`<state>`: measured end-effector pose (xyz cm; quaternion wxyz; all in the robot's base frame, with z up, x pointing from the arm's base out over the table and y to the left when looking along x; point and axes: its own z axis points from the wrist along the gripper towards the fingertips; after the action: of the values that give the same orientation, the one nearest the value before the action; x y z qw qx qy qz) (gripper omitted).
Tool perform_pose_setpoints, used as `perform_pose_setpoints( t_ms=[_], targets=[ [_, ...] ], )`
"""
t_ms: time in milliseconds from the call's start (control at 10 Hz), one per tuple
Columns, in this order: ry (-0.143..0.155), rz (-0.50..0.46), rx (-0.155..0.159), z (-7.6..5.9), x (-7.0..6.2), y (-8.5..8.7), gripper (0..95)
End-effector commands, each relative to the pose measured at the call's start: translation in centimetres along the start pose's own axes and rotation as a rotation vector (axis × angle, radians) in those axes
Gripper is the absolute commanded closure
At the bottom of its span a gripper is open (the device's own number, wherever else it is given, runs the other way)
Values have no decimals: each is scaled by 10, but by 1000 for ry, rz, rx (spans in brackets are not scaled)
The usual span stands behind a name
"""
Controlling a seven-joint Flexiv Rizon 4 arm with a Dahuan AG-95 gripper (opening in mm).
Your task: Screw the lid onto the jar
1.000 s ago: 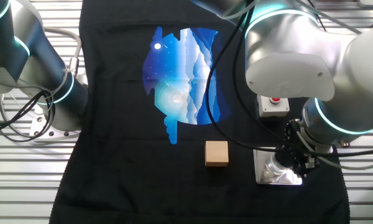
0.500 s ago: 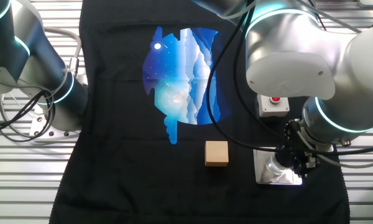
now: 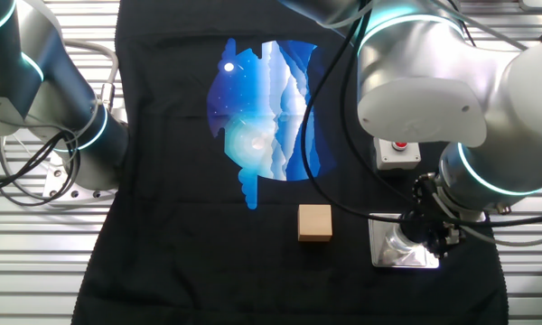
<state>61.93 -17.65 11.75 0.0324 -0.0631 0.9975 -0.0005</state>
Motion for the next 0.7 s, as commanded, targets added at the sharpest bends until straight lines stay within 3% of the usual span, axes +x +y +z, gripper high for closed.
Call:
perform_pose_setpoints(
  t_ms=[100, 700],
  targets=[
    [1, -7, 2, 0, 0, 0, 190],
    [4, -16, 0, 0, 0, 0, 190]
  ],
)
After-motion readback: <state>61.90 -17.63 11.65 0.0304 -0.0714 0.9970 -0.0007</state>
